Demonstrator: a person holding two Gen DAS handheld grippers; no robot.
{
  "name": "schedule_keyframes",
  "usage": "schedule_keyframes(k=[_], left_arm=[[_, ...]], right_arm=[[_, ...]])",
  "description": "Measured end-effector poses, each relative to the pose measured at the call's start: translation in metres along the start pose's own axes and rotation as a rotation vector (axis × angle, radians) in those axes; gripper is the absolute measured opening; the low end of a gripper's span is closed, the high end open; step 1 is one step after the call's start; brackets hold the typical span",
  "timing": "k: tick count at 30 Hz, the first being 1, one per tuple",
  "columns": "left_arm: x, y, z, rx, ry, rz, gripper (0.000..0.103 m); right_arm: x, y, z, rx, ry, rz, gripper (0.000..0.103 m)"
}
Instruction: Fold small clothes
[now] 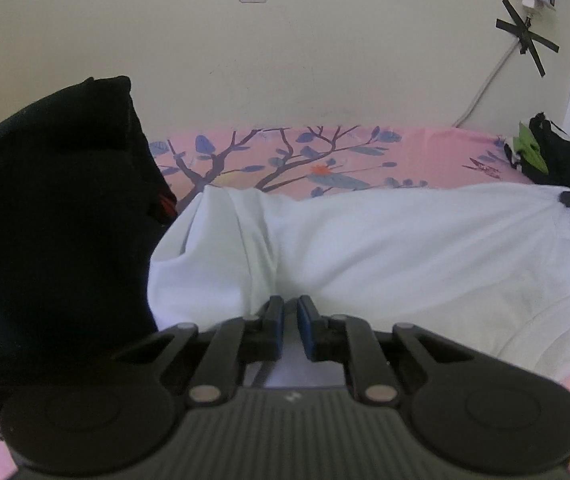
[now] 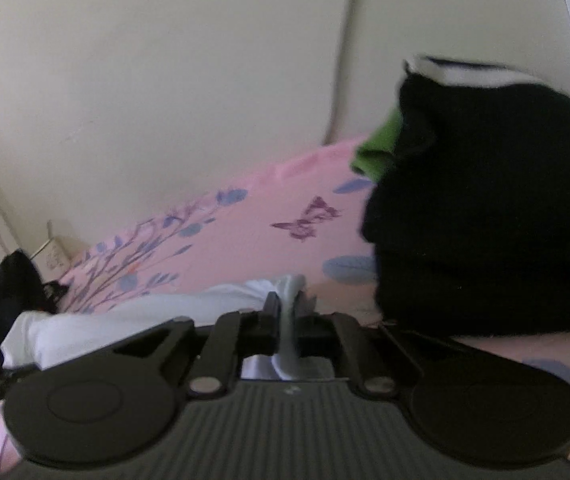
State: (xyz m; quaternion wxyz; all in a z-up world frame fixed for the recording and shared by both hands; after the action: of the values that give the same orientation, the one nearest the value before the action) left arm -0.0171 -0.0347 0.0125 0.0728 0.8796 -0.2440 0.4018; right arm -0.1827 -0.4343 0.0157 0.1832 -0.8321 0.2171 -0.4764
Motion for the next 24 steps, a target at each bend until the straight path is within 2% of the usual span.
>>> schedule_keyframes(k=[1, 2, 4, 5, 9, 12, 14, 16, 17, 18, 21, 24], left_arm=[[0.000, -0.002, -0.004, -0.003, -0.005, -0.008, 0.012], [0.000, -0.004, -0.010, -0.011, 0.000, -0.021, 0.012], [0.000, -0.005, -0.027, -0.043, 0.046, -0.042, 0.012], [0.001, -0.004, -0.033, -0.065, 0.067, -0.055, 0.012], [0.007, -0.001, -0.046, -0.216, 0.102, -0.131, 0.012], [0.010, 0.009, -0.036, -0.235, 0.074, -0.135, 0.011], [0.007, 0.014, -0.022, -0.265, 0.032, -0.130, 0.011], [0.001, 0.019, -0.005, -0.240, -0.028, -0.126, 0.010], [-0.004, 0.022, 0.005, -0.209, -0.057, -0.120, 0.008], [-0.007, 0.023, 0.004, -0.191, -0.025, -0.113, 0.007], [-0.007, 0.021, -0.003, -0.203, -0.025, -0.108, 0.008], [-0.006, -0.001, -0.027, -0.238, 0.057, -0.160, 0.009]], right_arm=[[-0.002, -0.001, -0.010, 0.020, 0.004, 0.020, 0.000], [-0.004, 0.000, -0.024, 0.036, 0.011, 0.050, 0.006], [-0.009, 0.006, -0.054, 0.039, 0.023, 0.094, 0.035], [-0.012, 0.009, -0.065, 0.032, 0.026, 0.118, 0.053], [-0.026, 0.025, -0.089, 0.059, -0.003, 0.232, 0.052], [-0.034, 0.028, -0.084, 0.076, -0.036, 0.280, 0.051], [-0.041, 0.028, -0.068, 0.124, -0.074, 0.324, 0.050], [-0.046, 0.026, -0.060, 0.159, -0.049, 0.354, 0.040], [-0.046, 0.023, -0.056, 0.157, -0.069, 0.359, 0.014], [-0.045, 0.019, -0.051, 0.164, -0.100, 0.372, 0.014], [-0.031, -0.020, -0.055, 0.176, -0.076, 0.263, 0.013], [-0.004, -0.072, -0.064, 0.247, -0.031, 0.153, 0.013]])
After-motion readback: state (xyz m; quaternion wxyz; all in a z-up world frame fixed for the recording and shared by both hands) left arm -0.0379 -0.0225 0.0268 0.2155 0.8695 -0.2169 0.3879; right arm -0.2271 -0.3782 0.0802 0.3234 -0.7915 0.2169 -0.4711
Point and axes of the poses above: each gripper's, at about its wrist camera, not at the fingertips, and z roughly the way its jaws point, y to its right, x to its top, the point moved 1 cm from there along z, roughly the way its jaws point, and after that the axes turned 7 degrees about x, right-handed, at the moved point
